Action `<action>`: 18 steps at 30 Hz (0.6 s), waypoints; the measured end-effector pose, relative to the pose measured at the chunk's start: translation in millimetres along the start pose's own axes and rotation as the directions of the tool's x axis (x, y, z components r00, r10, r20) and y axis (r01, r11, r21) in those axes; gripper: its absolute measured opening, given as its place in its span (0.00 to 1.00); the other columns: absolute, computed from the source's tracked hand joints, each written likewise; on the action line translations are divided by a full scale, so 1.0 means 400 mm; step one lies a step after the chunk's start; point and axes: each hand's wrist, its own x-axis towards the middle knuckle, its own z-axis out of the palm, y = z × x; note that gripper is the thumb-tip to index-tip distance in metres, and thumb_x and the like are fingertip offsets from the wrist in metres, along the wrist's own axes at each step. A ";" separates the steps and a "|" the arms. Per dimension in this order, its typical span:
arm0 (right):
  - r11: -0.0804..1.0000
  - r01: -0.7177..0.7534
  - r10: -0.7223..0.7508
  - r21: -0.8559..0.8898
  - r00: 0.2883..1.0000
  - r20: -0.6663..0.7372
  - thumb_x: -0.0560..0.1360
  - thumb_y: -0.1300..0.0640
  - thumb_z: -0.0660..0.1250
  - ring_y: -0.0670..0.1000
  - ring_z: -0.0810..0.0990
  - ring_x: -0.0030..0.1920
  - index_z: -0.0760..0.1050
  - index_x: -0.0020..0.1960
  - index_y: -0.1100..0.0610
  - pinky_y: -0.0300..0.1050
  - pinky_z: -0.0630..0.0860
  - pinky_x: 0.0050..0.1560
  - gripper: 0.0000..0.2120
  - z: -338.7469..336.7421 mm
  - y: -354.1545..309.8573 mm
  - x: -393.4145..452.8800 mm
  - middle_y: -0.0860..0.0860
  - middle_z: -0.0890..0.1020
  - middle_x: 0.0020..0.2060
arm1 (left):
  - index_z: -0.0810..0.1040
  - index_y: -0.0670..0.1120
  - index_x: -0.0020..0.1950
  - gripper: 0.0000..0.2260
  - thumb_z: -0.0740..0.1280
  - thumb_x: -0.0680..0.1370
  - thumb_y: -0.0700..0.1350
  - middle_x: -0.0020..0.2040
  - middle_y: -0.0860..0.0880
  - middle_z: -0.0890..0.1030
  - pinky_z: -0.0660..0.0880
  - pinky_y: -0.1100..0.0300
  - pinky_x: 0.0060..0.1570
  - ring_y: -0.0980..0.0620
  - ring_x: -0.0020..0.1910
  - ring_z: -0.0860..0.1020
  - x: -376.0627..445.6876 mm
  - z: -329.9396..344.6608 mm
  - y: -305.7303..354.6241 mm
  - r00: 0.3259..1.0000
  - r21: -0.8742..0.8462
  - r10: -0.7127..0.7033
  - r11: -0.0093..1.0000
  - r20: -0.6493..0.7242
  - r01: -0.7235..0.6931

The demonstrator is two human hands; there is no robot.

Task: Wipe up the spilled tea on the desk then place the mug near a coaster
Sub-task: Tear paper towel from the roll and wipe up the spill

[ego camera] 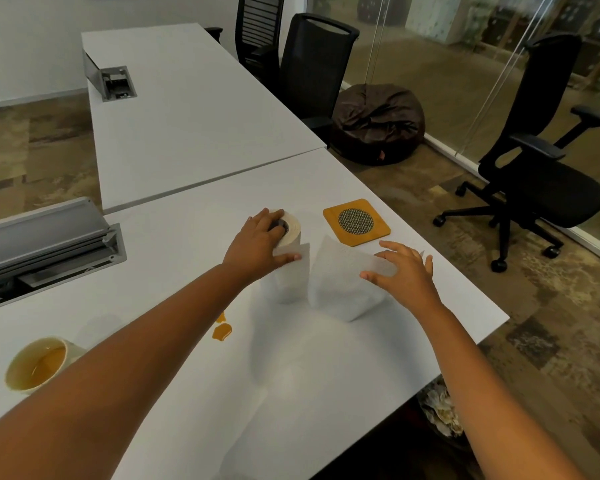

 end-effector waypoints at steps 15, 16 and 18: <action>0.960 -0.201 0.233 -0.194 0.959 0.162 0.71 0.43 0.68 0.59 0.74 0.62 0.76 0.59 0.51 0.64 0.52 0.72 0.20 -0.042 0.070 0.040 0.55 0.79 0.59 | 0.65 0.43 0.70 0.30 0.71 0.71 0.48 0.77 0.47 0.53 0.55 0.49 0.72 0.43 0.75 0.51 0.002 -0.035 -0.009 0.986 0.145 0.041 0.987 0.163 -0.065; 0.961 -0.202 0.236 -0.190 0.955 0.179 0.71 0.43 0.68 0.59 0.73 0.63 0.75 0.62 0.51 0.64 0.54 0.72 0.22 -0.041 0.070 0.037 0.55 0.78 0.61 | 0.65 0.43 0.70 0.29 0.71 0.71 0.48 0.76 0.47 0.54 0.55 0.49 0.72 0.43 0.75 0.52 0.001 -0.033 -0.007 0.988 0.137 0.036 0.989 0.147 -0.056; 0.960 -0.220 0.253 -0.172 0.945 0.209 0.71 0.43 0.69 0.60 0.72 0.64 0.72 0.65 0.53 0.62 0.61 0.70 0.26 -0.041 0.067 0.027 0.56 0.76 0.64 | 0.66 0.43 0.69 0.28 0.70 0.72 0.47 0.76 0.47 0.55 0.55 0.50 0.71 0.43 0.75 0.52 0.001 -0.027 -0.004 0.993 0.125 0.027 0.991 0.115 -0.042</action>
